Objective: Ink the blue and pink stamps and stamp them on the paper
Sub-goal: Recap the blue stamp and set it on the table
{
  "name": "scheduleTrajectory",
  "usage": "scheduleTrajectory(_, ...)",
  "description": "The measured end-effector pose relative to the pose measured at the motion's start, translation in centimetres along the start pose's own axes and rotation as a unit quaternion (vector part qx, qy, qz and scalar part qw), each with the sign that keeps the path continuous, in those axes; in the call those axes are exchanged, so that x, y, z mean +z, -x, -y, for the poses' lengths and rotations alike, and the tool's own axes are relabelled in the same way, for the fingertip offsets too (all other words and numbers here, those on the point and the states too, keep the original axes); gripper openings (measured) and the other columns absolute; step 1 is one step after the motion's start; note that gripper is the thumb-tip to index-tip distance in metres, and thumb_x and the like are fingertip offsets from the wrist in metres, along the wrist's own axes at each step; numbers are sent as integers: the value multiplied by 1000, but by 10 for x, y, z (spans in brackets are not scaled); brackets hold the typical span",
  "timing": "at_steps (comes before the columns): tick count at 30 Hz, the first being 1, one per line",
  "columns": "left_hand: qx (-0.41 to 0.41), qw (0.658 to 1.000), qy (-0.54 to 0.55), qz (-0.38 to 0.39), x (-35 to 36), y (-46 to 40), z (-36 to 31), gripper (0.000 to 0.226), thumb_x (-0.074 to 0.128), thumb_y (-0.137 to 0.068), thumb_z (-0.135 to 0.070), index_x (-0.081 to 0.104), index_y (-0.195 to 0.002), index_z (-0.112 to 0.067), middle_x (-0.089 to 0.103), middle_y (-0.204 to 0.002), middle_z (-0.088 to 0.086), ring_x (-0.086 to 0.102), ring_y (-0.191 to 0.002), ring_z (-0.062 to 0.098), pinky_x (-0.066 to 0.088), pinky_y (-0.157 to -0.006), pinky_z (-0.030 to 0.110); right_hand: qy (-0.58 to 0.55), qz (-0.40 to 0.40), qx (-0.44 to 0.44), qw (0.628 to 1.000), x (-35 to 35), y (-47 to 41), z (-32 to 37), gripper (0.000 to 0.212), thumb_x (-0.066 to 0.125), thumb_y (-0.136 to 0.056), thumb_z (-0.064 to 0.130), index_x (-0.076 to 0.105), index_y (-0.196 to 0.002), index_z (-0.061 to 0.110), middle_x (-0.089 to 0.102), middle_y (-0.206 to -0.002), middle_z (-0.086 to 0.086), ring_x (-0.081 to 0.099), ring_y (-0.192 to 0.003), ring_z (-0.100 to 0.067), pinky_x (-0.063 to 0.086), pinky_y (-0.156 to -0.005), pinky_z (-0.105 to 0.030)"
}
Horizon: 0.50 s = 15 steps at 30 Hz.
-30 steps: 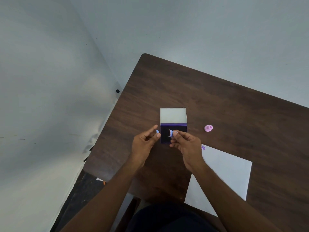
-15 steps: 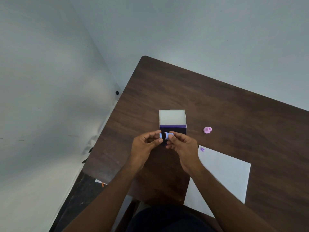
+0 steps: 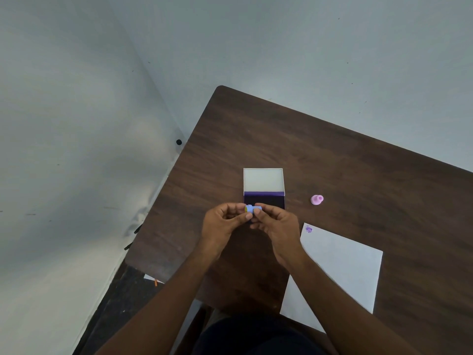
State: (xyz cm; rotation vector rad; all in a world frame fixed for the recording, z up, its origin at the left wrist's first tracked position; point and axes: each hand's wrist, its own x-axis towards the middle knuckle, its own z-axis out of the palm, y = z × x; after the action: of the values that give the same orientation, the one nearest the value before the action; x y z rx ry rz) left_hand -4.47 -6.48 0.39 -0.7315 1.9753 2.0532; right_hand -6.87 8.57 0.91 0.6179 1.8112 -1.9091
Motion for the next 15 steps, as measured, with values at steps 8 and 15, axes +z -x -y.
scheduleTrajectory(8, 4, 1000, -11, 11, -3, 1, -2, 26, 82, -74, -15, 75, -99, -19, 77, -89, -5, 74, -84, 12, 55, -70, 16, 23, -4, 3, 1000, 1, 0, -3, 25, 72, -81, 19, 72, -104, 13, 76, -91, -3, 74, -74, -21, 61, -74, -33)
scheduleTrajectory(15, 15, 1000, 9, 9, -4, 1, -1, 32, 82, -74, -12, 75, -105, -13, 78, -94, -1, 74, -88, 17, 58, -74, 21, 21, 5, -12, 1000, 2, 0, -2, 26, 72, -80, 19, 72, -106, 12, 76, -93, -5, 73, -75, -23, 61, -72, -32)
